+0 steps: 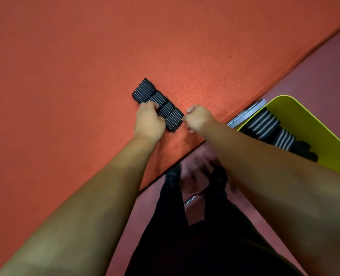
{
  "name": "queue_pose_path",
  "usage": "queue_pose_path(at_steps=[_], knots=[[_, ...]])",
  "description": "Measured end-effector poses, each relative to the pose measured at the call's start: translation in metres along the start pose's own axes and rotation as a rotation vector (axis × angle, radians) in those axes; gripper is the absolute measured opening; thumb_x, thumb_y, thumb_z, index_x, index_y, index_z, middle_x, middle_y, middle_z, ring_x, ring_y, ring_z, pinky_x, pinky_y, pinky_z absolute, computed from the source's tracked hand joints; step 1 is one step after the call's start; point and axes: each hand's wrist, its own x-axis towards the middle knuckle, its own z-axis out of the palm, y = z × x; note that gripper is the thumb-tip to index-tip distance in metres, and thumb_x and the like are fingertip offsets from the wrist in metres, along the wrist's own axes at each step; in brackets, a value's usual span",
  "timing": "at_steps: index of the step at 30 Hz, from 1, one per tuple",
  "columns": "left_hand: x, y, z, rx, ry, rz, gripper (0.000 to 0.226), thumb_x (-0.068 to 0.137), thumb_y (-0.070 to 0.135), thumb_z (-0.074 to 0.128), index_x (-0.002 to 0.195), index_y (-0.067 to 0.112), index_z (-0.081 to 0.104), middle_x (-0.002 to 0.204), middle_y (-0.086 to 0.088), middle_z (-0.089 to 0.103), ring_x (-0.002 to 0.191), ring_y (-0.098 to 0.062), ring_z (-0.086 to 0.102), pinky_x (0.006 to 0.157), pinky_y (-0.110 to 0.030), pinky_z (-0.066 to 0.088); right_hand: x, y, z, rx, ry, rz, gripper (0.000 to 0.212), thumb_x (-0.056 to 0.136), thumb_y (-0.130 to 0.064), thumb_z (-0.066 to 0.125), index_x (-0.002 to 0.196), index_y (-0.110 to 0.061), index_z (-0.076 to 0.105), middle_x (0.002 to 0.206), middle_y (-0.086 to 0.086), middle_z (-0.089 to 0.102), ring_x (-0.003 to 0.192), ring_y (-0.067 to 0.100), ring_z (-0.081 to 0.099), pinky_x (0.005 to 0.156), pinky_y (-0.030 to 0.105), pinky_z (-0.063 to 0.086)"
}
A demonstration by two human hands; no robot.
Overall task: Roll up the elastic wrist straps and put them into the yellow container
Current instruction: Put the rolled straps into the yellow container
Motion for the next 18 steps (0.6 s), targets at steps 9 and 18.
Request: queue_pose_path(at_steps=[9,18], knots=[[0.032,-0.019,-0.001,0.134,-0.042,0.119,0.066,0.091,0.004,0.071,0.154,0.006,0.05,0.151,-0.013,0.05,0.14,-0.033,0.044,0.12,-0.035,0.034,0.027,-0.007,0.028,0.02,0.013,-0.034,0.068,0.089,-0.002,0.079,0.152,-0.012,0.056,0.147,0.008,0.062,0.131,0.025,0.064,0.094,0.021,0.046],[0.027,-0.029,0.011,0.248,-0.123,0.097,0.05,0.09,0.026,0.077,0.134,0.007,0.06,0.139,-0.016,0.048,0.131,-0.038,0.048,0.111,-0.048,0.047,0.013,0.009,0.031,-0.012,-0.063,-0.013,0.037,0.083,-0.022,0.091,0.101,-0.022,0.059,0.101,0.001,0.072,0.091,0.019,0.068,0.073,0.03,0.049]])
